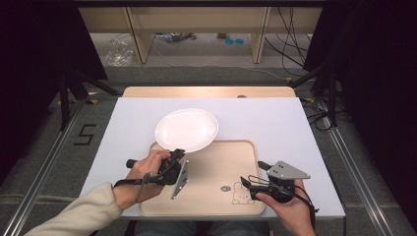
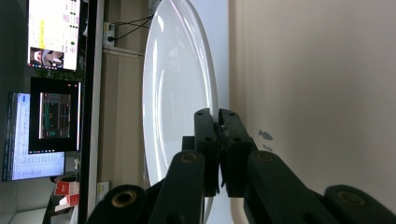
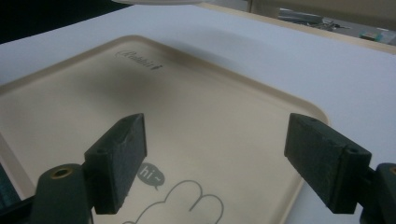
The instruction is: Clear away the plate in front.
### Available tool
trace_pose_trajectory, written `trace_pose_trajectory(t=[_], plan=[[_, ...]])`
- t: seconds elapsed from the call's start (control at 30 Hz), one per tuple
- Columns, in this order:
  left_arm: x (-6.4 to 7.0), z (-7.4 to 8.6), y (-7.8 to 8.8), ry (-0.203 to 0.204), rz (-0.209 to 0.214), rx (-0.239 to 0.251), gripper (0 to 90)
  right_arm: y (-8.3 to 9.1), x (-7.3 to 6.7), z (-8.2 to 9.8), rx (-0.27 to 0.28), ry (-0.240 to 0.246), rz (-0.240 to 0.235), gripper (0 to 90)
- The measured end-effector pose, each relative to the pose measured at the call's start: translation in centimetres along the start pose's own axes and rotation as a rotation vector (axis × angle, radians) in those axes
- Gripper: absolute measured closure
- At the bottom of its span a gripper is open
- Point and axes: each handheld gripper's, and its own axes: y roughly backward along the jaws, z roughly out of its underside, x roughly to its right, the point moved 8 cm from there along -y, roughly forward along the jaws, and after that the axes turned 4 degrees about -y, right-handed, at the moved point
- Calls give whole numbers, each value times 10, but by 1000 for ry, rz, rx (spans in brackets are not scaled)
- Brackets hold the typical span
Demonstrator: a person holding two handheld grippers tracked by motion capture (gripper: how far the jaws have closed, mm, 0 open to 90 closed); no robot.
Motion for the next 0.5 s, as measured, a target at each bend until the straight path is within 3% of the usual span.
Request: trace_pose_trajectory(t=[0.5], plan=[[19, -14, 11, -13, 38, 39, 870, 1, 0, 0, -7, 6, 7, 220]])
